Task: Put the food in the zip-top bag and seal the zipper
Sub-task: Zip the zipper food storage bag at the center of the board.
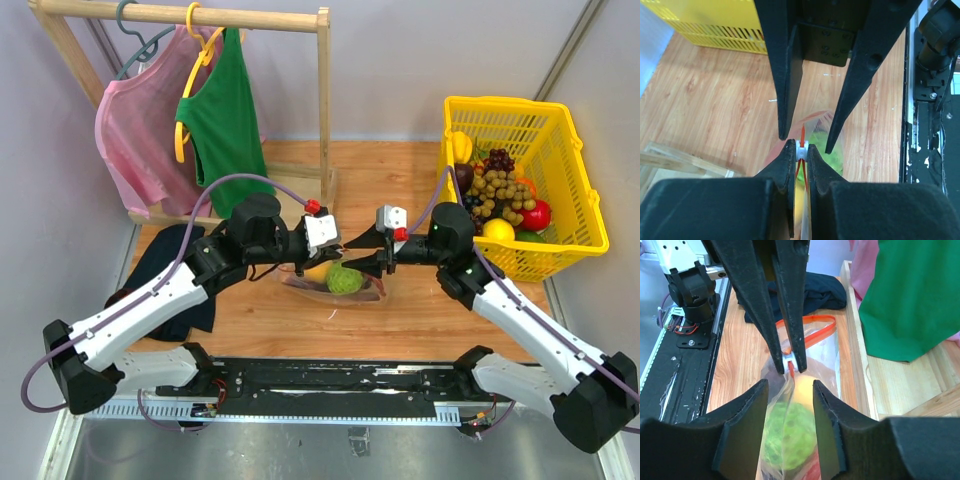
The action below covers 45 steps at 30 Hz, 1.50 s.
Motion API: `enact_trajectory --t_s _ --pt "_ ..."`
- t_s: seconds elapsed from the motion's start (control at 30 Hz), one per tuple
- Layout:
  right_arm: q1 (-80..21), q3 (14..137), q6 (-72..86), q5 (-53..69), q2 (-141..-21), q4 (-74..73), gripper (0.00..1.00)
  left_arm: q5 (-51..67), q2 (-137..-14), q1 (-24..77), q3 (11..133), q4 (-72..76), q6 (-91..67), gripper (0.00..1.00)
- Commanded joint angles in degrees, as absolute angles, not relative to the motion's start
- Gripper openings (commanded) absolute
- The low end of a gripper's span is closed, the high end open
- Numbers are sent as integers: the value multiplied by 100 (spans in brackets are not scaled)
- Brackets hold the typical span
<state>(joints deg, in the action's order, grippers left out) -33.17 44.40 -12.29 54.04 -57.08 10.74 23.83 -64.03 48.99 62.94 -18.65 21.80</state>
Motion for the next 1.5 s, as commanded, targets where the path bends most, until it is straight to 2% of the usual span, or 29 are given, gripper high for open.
enact_trajectory --t_s 0.0,0.1,0.17,0.33,0.37,0.5,0.57,1.13,1.2,1.33,1.47 --pt "-3414 4628 -1268 5374 -5902 1178 42 2693 -6465 4922 6486 -1704 2196 0" --pt "-3481 4669 -1259 5289 -6027 1178 41 2776 -6503 4922 6470 -1663 2165 0" --pt "-3500 4696 -1253 5253 -6117 1163 34 2788 -6527 4922 6458 -1644 2147 0" --pt "-3505 4791 -1325 5144 -6211 1004 3 2662 -6498 4922 6387 -1632 2075 2" --pt "-3499 4786 -1334 5126 -6196 999 1 2610 -6477 4917 6355 -1616 2041 6" --pt "-3501 4741 -1304 5094 -6118 1081 1 2412 -6405 4920 6230 -1521 1914 20" --pt "-3505 4721 -1279 5065 -6081 1118 1 2339 -6391 4922 6197 -1487 1837 24" --pt "-3498 4716 -1226 5027 -6062 1168 1 2426 -6441 4922 6126 -1273 1643 25" --pt "-3498 4717 -1214 5032 -6062 1173 1 2417 -6457 4922 6119 -1266 1640 22" --pt "-3500 4703 -1219 4996 -6046 1155 1 2360 -6448 4922 6107 -1311 1648 8" --pt "-3477 4700 -1197 4800 -5984 1095 1 2238 -6375 4920 6100 -1460 1709 1"
